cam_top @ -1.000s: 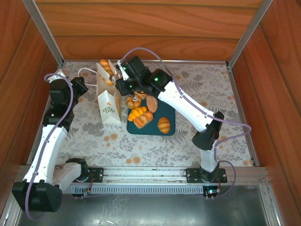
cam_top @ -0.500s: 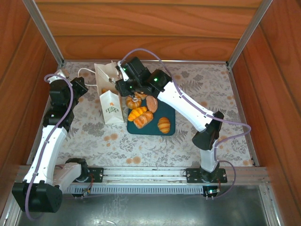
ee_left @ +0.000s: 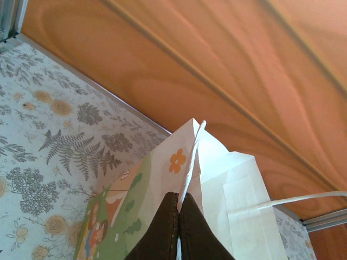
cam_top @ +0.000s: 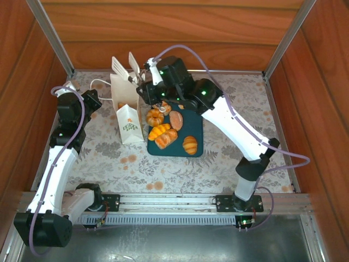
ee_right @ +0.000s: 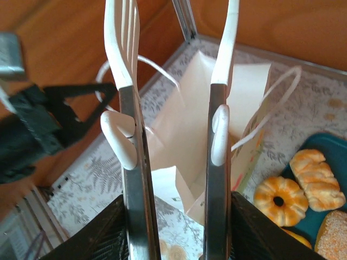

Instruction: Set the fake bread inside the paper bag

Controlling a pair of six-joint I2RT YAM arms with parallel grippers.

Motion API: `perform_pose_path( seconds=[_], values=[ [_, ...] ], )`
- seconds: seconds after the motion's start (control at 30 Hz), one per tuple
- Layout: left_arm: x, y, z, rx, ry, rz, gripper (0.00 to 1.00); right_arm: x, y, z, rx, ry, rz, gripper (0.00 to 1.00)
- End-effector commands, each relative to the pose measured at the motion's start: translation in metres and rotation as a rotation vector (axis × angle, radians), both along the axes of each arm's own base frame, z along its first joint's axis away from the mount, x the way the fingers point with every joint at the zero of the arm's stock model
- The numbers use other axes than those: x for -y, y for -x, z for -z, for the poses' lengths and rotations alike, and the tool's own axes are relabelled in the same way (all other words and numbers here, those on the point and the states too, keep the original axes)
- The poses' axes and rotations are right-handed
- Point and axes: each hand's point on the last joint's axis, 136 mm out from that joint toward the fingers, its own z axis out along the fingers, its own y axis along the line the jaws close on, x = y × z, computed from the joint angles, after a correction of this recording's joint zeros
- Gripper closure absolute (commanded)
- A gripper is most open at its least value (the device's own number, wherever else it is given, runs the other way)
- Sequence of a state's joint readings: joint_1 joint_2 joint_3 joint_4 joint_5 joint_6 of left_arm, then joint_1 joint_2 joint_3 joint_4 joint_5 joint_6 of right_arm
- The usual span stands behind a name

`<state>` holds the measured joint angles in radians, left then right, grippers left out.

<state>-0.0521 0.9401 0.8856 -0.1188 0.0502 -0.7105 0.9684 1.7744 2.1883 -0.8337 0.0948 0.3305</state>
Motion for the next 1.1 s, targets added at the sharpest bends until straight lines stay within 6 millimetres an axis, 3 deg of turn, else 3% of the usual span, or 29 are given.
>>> perform_pose_path(
  seconds=[0.0,0.1,0.2,0.57,0.73,1.07],
  values=[
    [-0.004,0.002,-0.003,0.018,0.003,-0.009,1.0,0.019,0.003,-0.042,0.056,-0.11,0.046,0.53],
    [-0.004,0.003,-0.002,0.014,0.004,-0.009,1.0,0.045,0.003,-0.051,0.067,-0.129,0.102,0.54],
    [-0.003,0.003,-0.003,0.016,0.004,-0.007,1.0,0.07,-0.001,-0.044,0.054,-0.124,0.164,0.54],
    [-0.002,0.001,-0.005,0.014,0.003,-0.001,1.0,0.159,-0.027,0.028,-0.101,-0.075,0.407,0.53],
    [-0.002,-0.001,-0.004,0.008,0.001,0.0,1.0,0.175,-0.039,0.069,-0.182,-0.032,0.465,0.53],
    [-0.002,0.0,-0.001,-0.004,0.001,-0.003,1.0,0.183,-0.061,0.14,-0.326,0.051,0.539,0.53]
  ],
)
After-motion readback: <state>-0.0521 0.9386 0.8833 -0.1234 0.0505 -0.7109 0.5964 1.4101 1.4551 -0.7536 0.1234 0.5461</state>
